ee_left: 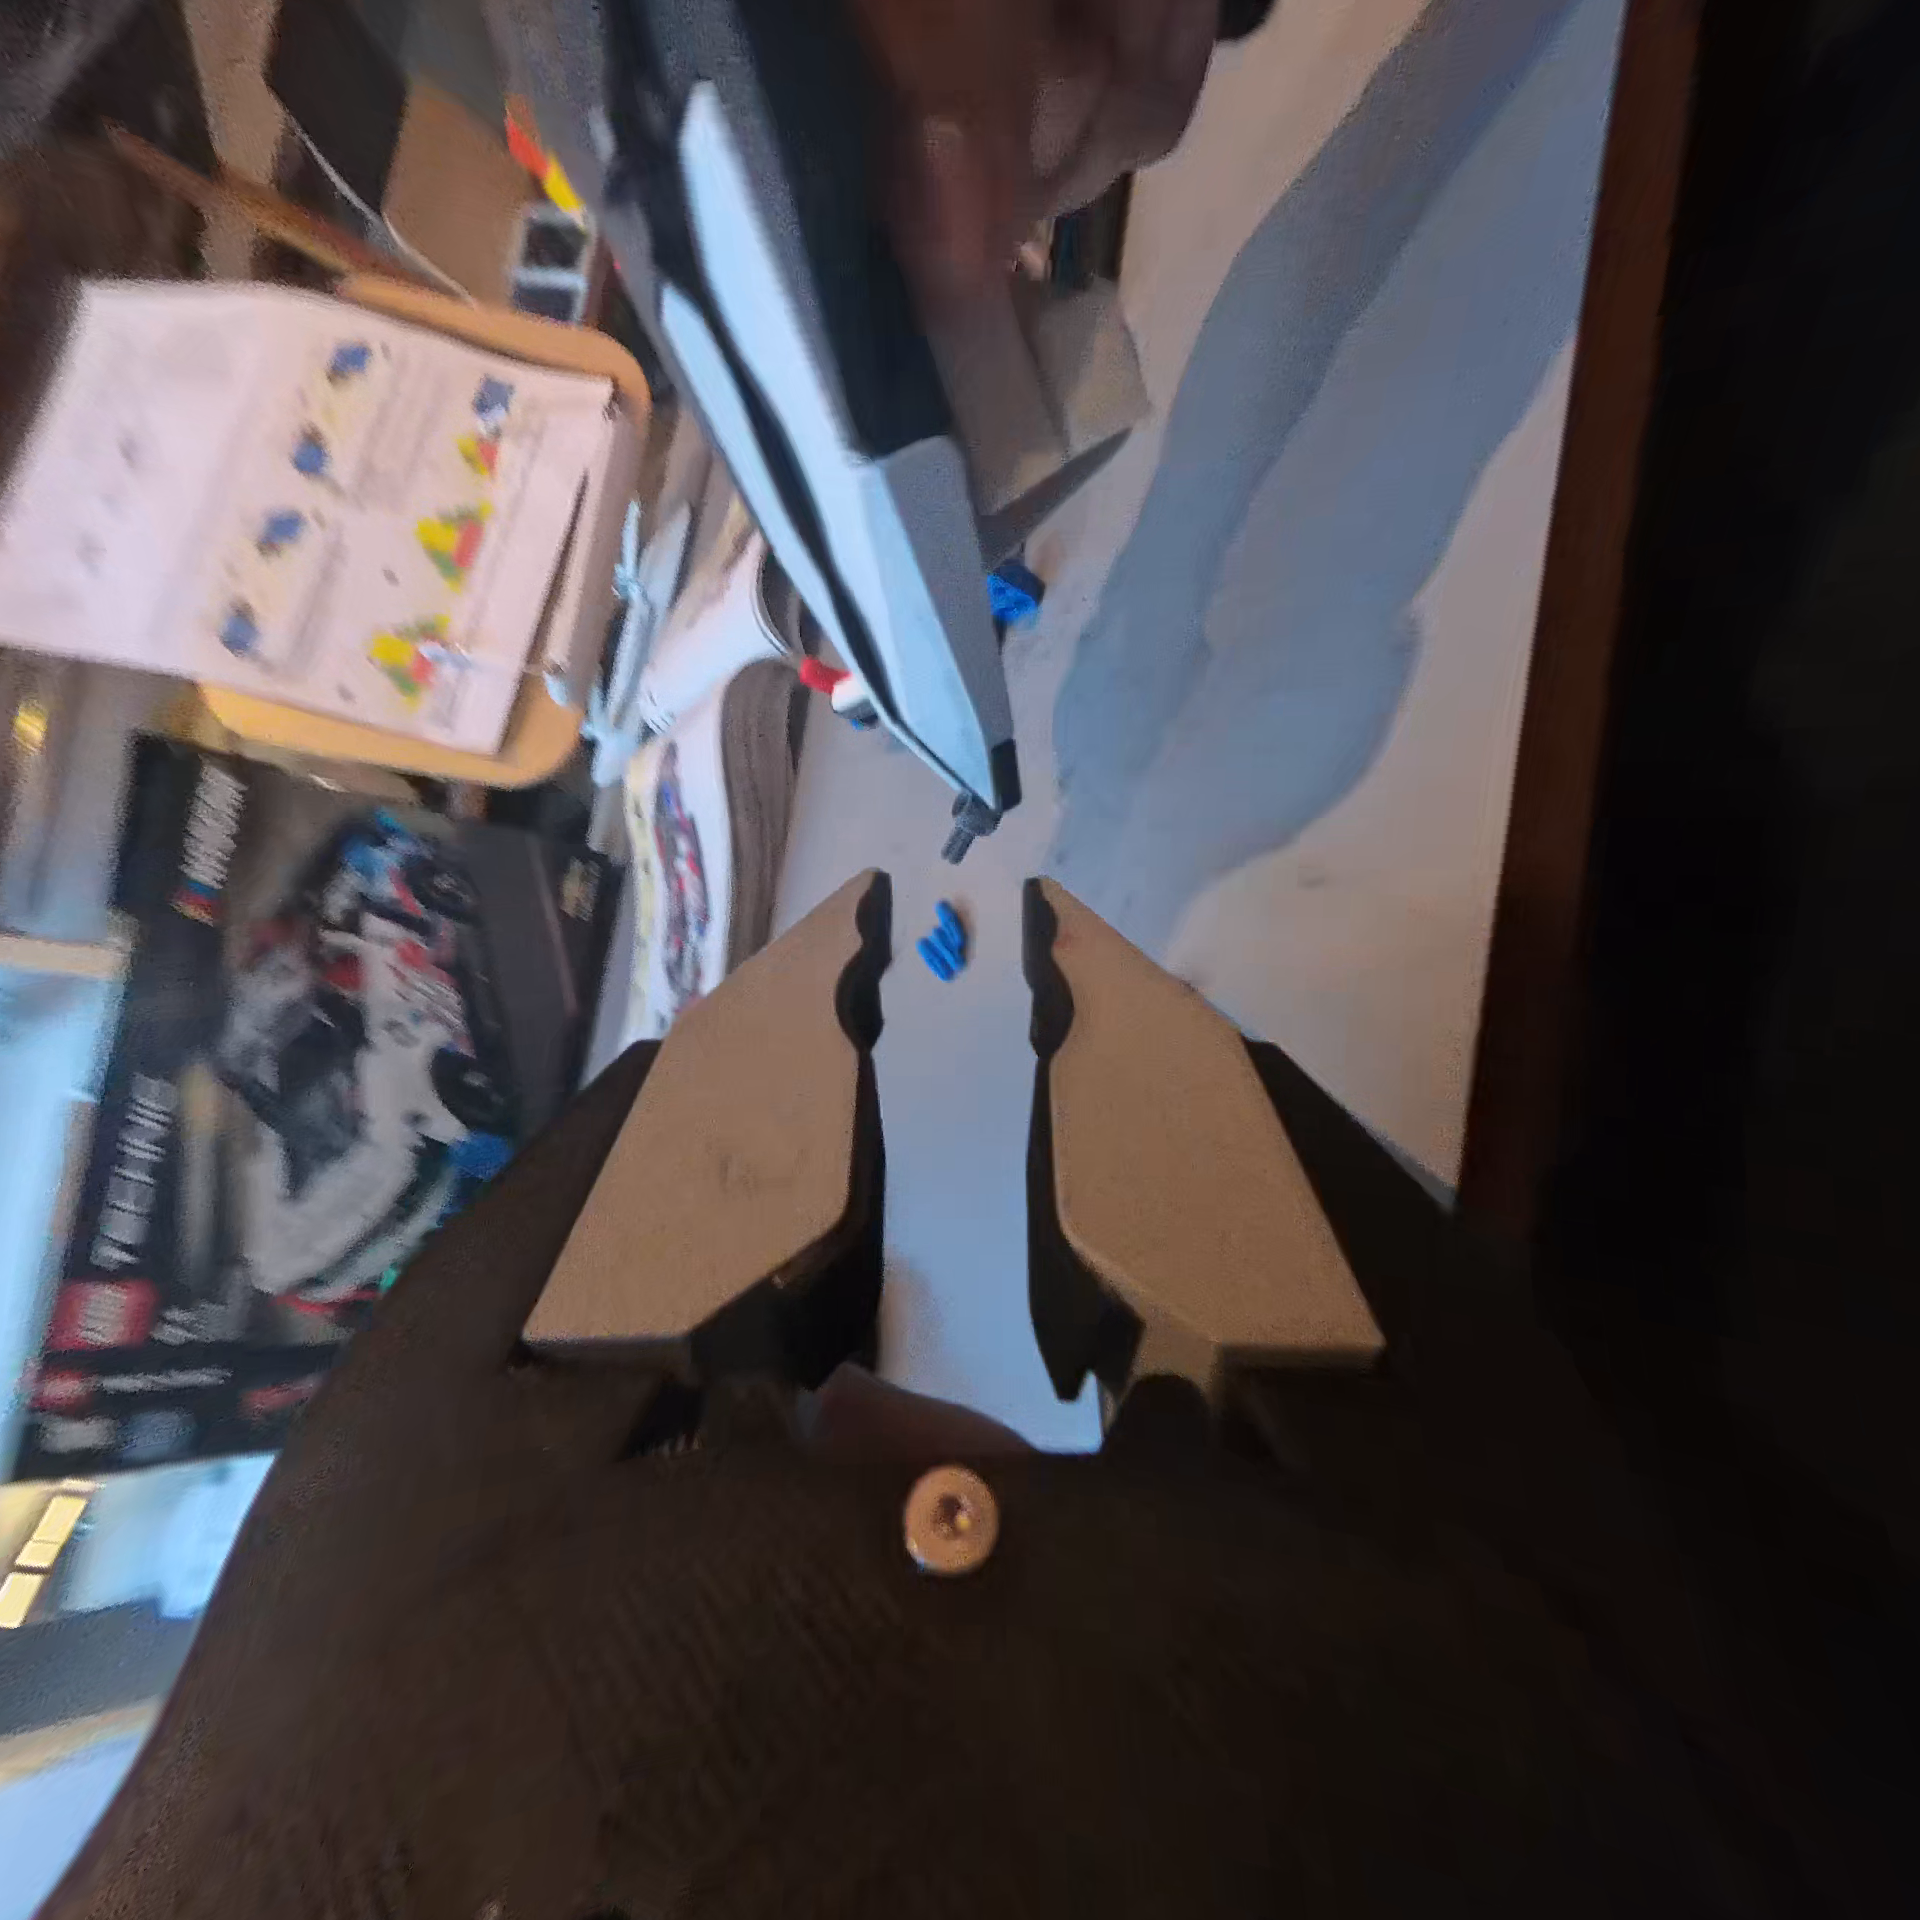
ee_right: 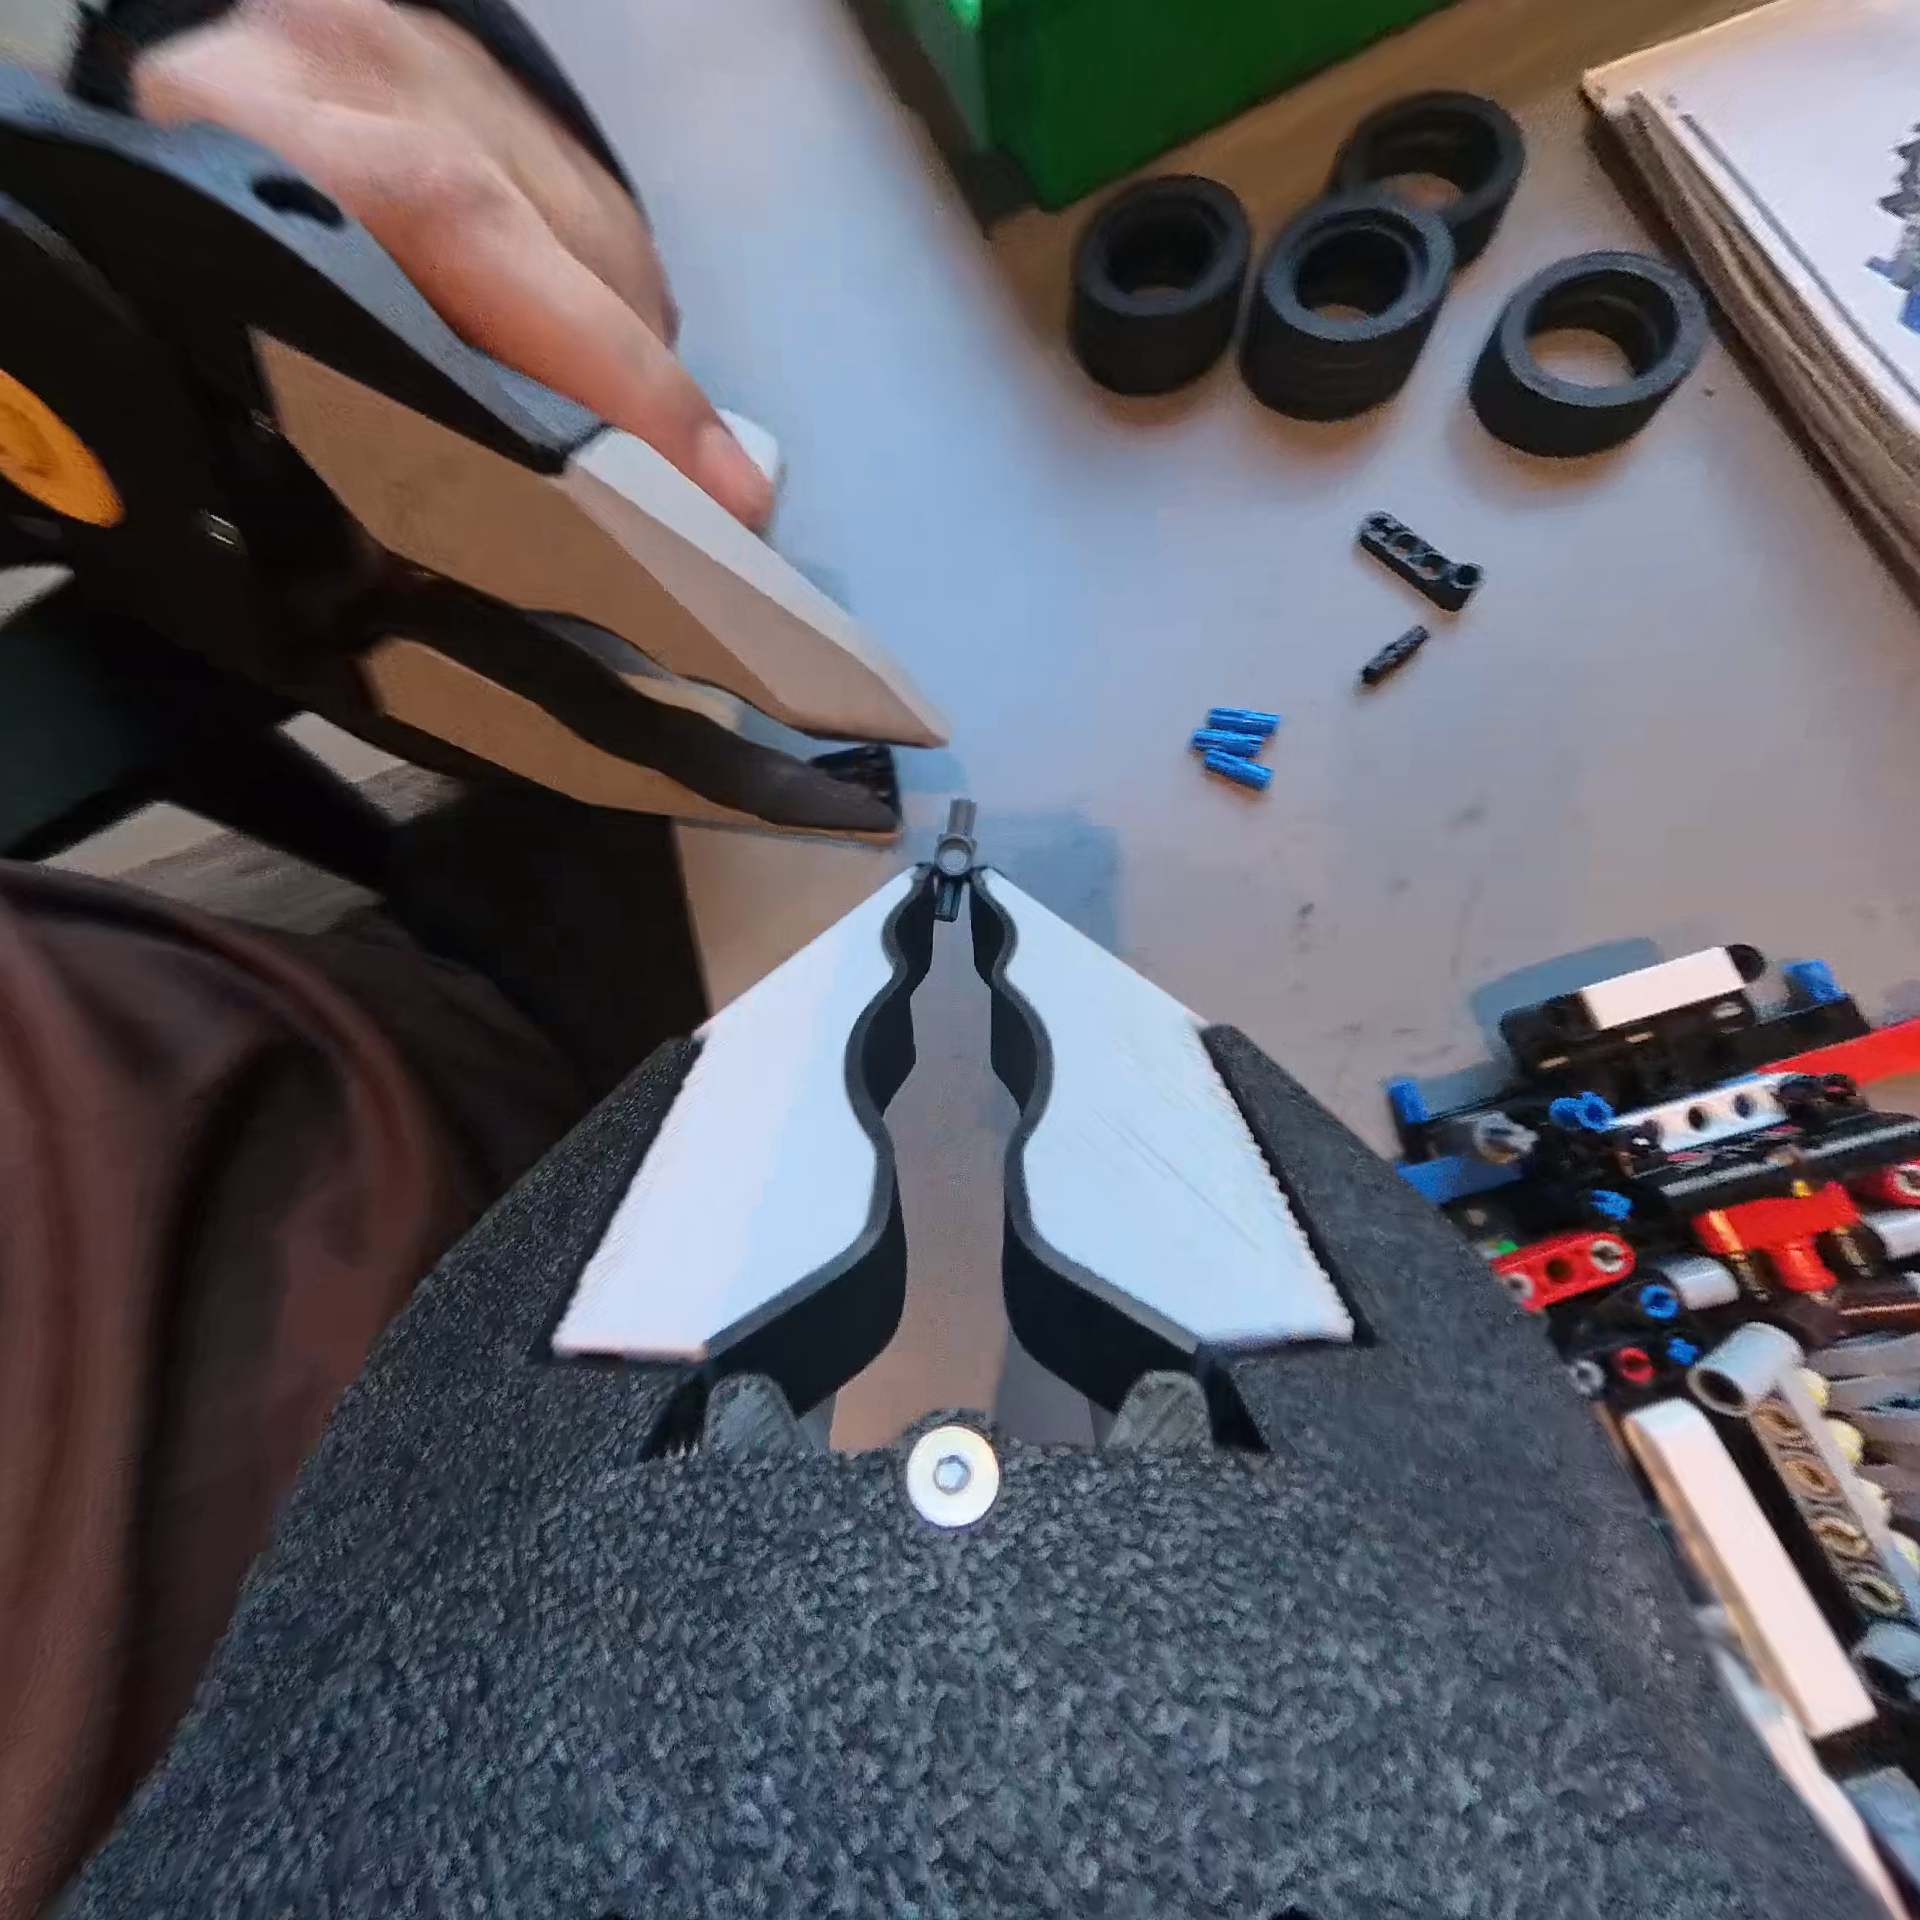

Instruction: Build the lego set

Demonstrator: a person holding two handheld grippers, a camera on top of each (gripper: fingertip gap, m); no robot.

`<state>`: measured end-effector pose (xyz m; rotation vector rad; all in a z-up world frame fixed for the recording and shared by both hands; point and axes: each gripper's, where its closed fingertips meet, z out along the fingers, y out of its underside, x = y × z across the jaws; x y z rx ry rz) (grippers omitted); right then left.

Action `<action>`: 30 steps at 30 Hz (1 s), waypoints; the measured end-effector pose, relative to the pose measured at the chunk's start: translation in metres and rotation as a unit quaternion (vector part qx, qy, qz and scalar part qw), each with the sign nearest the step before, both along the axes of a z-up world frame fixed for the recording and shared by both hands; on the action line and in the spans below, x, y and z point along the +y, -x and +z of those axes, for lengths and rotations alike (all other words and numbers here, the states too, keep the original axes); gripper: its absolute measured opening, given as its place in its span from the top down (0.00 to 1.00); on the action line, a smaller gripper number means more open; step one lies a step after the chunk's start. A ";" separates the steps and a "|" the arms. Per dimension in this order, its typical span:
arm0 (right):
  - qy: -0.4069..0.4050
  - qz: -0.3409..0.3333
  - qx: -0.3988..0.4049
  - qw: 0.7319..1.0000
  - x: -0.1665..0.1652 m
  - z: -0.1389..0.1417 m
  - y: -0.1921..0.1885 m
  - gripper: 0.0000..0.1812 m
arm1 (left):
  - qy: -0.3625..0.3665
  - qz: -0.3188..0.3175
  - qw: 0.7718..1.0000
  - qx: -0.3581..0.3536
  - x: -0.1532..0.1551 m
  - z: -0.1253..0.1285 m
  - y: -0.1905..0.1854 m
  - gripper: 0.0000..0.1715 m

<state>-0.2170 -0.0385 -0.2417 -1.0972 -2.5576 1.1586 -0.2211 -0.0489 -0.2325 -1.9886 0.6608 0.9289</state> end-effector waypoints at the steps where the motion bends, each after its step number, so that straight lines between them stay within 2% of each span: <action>1: 0.011 0.006 -0.006 1.000 -0.001 0.004 -0.005 0.97 | 0.001 -0.010 1.000 0.027 0.004 0.002 -0.003 0.87; 6: 0.049 0.015 -0.029 0.998 -0.001 0.010 -0.021 0.97 | 0.022 -0.045 0.995 0.088 0.013 -0.002 -0.014 0.92; 9: 0.061 0.018 -0.032 0.997 0.000 0.009 -0.026 0.97 | 0.004 -0.038 0.995 0.097 0.018 0.002 -0.015 0.98; 12: 0.071 0.014 -0.022 0.997 0.003 0.014 -0.024 0.97 | -0.021 -0.016 0.994 0.103 0.021 0.007 -0.013 0.98; 14: 0.084 0.010 -0.014 0.996 0.006 0.021 -0.023 0.97 | -0.050 0.012 0.996 0.070 0.022 0.011 -0.012 0.99; 16: 0.098 0.006 0.011 0.995 0.008 0.032 -0.020 0.98 | -0.095 0.048 0.994 0.001 0.021 0.017 -0.010 0.99; 19: 0.124 -0.007 0.052 0.991 0.014 0.046 -0.015 0.96 | -0.167 0.110 0.974 -0.109 0.017 0.028 0.000 0.99; 21: 0.157 -0.021 0.062 0.985 0.015 0.054 -0.013 0.96 | -0.201 0.129 0.957 -0.164 0.017 0.034 0.001 0.99; 25: 0.221 -0.043 0.067 0.972 0.007 0.069 -0.008 0.92 | -0.225 0.142 0.948 -0.175 0.017 0.041 0.001 0.99; 30: 0.217 -0.052 0.074 0.972 -0.002 0.067 -0.003 0.96 | -0.249 0.150 0.938 -0.188 0.016 0.045 0.000 0.99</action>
